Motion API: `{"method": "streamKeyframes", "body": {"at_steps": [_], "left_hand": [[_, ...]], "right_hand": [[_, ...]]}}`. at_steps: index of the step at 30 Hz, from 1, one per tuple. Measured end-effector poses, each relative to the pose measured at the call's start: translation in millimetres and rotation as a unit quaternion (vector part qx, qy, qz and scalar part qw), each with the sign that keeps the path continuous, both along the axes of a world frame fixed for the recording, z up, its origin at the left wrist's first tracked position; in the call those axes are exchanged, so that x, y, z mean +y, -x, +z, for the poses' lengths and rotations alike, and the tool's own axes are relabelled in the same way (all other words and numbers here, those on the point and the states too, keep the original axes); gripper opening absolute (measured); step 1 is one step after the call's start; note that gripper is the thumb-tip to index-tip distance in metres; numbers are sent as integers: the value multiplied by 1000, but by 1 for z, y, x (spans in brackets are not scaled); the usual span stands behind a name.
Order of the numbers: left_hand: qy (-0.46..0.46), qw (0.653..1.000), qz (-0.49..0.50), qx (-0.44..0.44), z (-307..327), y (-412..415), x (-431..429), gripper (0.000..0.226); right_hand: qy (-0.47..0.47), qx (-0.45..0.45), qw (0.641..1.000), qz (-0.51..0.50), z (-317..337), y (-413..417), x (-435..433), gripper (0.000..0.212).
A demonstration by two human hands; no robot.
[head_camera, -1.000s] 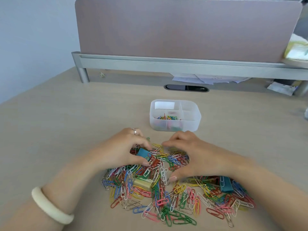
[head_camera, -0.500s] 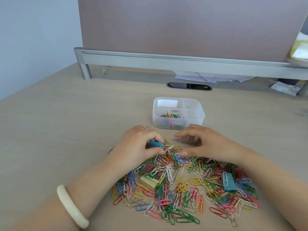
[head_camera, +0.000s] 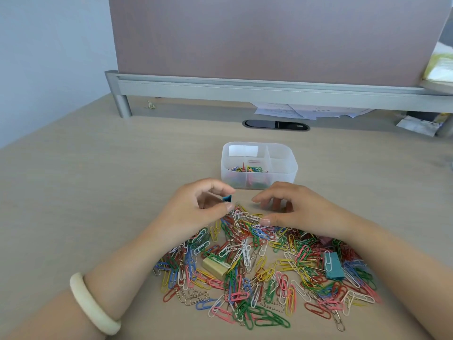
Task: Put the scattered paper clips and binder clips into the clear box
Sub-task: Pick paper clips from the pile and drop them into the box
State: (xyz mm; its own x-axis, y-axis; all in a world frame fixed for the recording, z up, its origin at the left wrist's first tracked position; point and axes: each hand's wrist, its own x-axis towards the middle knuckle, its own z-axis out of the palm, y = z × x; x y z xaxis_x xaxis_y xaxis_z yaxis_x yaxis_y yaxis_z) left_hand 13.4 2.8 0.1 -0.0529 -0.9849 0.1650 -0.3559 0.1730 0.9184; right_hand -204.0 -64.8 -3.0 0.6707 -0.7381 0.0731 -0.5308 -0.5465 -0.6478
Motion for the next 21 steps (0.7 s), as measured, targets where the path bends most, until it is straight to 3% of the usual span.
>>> {"method": "streamKeyframes", "body": {"at_steps": [8,14,17,21], "left_hand": [[8,1000,22,-19,3,-4,0,18],[7,994,72,83,10,-9,-4,20],[33,990,138,-6,6,-29,-18,16],[38,958,234,-163,-8,-60,-44,17]], "right_hand": [[5,3,1000,-1,2,0,2,35],[21,-2,1000,-1,2,-2,5,33],[34,-7,999,7,1,-5,6,34],[39,-5,999,21,-2,-9,6,34]]}}
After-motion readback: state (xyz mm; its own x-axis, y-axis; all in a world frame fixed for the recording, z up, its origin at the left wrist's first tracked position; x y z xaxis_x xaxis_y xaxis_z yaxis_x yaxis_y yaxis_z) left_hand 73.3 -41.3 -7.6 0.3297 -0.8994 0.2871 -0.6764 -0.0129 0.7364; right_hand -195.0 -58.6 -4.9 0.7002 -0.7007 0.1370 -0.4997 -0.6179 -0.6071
